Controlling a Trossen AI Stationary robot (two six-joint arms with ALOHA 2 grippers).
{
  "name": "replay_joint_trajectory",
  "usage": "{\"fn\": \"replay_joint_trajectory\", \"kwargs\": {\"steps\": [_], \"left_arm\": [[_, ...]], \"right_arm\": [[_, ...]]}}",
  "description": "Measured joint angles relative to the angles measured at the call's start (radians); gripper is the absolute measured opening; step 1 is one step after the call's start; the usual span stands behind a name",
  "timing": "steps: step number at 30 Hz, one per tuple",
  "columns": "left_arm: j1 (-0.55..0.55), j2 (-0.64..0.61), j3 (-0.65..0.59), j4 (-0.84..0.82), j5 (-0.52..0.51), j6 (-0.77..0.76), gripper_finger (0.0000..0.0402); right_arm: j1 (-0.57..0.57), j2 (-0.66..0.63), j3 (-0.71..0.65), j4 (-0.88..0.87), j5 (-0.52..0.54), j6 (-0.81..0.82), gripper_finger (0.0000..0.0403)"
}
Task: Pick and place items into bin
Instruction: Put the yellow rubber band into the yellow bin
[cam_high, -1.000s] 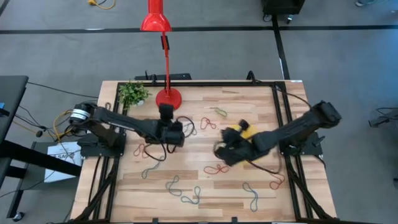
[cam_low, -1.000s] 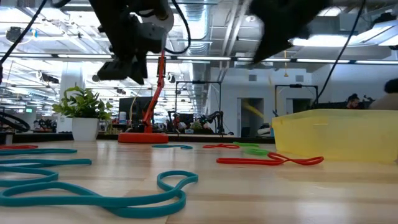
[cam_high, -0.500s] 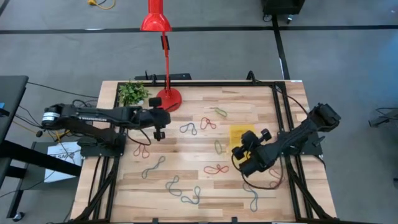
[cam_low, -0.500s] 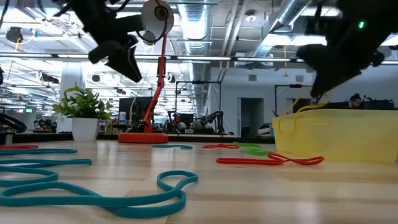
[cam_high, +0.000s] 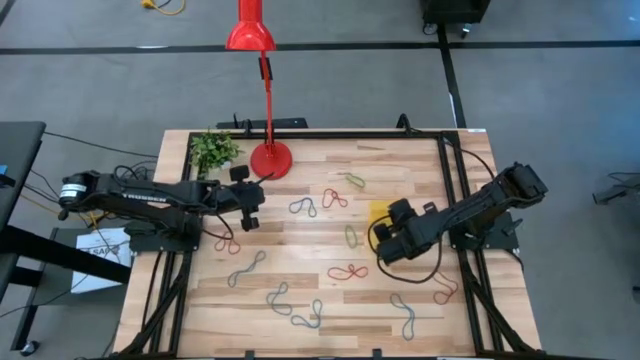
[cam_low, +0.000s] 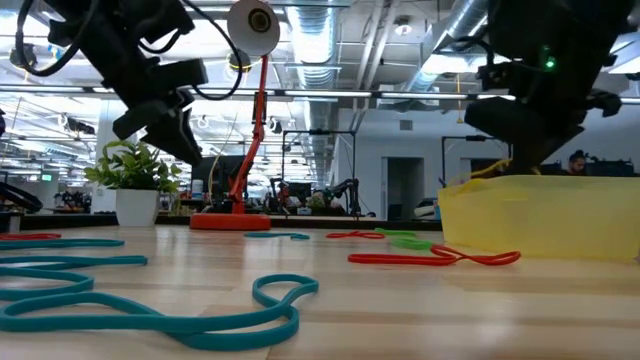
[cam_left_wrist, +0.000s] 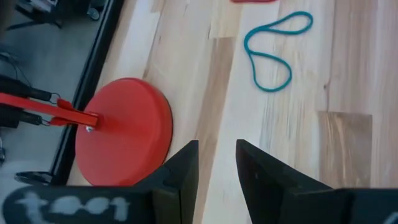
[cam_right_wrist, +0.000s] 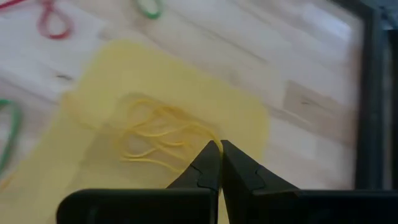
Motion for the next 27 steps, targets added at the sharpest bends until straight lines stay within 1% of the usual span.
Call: {"fn": "replay_joint_trajectory", "kwargs": {"steps": [2, 8, 11, 13, 17, 19, 23, 27], "left_arm": [[0.0, 0.001, -0.001, 0.002, 0.001, -0.002, 0.0099], [0.0, 0.001, -0.001, 0.087, 0.017, 0.004, 0.0099], [0.0, 0.001, -0.001, 0.122, 0.04, 0.018, 0.0099], [0.0, 0.001, -0.001, 0.124, 0.047, 0.02, 0.0099], [-0.001, 0.001, -0.001, 0.122, 0.046, 0.02, 0.0099], [0.0, 0.001, -0.001, 0.122, 0.046, 0.02, 0.0099], [0.0, 0.001, -0.001, 0.121, 0.046, 0.021, 0.0099], [0.0, 0.001, -0.001, 0.121, 0.046, 0.021, 0.0099]], "right_arm": [[-0.01, 0.001, 0.0, 0.033, 0.0, -0.03, 0.0001], [-0.052, 0.008, 0.0, -0.015, 0.0, -0.033, 0.0001], [-0.072, 0.008, 0.0, -0.111, 0.0, 0.077, 0.0001], [-0.083, 0.008, 0.0, -0.164, -0.021, 0.139, 0.0001], [-0.095, 0.008, 0.0, -0.195, -0.105, 0.17, 0.0001], [-0.093, 0.008, 0.0, -0.191, -0.109, 0.171, 0.0001], [-0.086, 0.008, 0.0, -0.117, -0.075, 0.108, 0.0001], [-0.087, 0.008, 0.0, 0.037, -0.046, -0.06, 0.0001]]}}
